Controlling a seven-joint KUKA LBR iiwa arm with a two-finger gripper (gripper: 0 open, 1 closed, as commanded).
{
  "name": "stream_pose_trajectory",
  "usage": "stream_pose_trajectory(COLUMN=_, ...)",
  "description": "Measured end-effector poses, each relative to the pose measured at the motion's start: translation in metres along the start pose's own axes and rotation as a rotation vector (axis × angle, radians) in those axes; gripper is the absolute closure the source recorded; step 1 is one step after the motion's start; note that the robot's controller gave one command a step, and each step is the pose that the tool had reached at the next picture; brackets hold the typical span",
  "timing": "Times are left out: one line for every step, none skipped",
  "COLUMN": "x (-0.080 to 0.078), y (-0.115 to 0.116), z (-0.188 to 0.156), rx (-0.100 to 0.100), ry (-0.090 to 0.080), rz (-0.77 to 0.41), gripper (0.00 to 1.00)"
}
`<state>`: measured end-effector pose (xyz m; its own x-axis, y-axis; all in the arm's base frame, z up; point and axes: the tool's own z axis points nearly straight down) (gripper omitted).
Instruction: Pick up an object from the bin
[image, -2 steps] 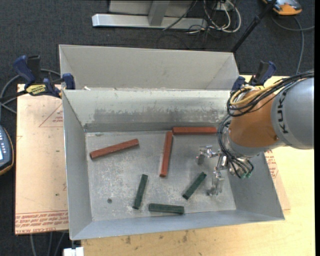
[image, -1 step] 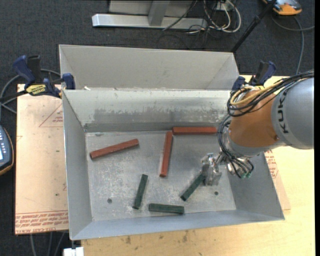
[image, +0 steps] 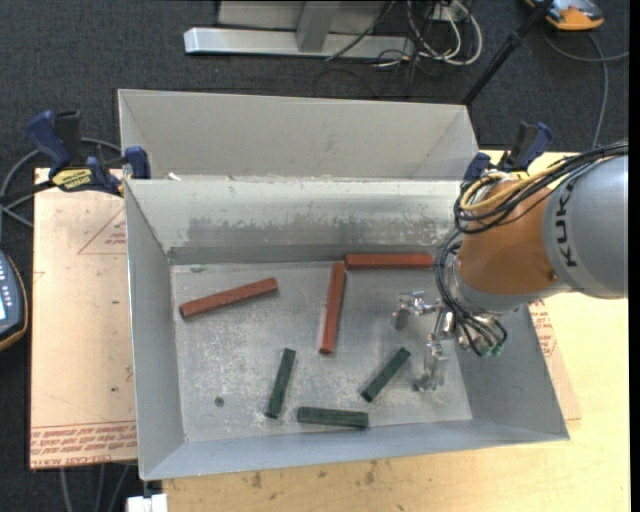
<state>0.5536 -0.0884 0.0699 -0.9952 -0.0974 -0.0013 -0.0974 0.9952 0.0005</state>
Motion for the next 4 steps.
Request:
stream_pose_trajectory(x=0.042, y=0.016, z=0.0, rx=-0.001, ry=0.002, rz=-0.22, gripper=0.0)
stream_pose_trajectory(x=0.061, y=0.057, z=-0.003, rx=0.005, ry=-0.023, rz=-0.313, gripper=0.0)
stream_pose_trajectory(x=0.065, y=0.056, z=-0.002, rx=0.002, ry=-0.009, rz=-0.311, gripper=1.0)
stream_pose_trajectory(x=0.054, y=0.012, z=-0.131, rx=0.004, ry=-0.009, rz=-0.226, gripper=1.0)
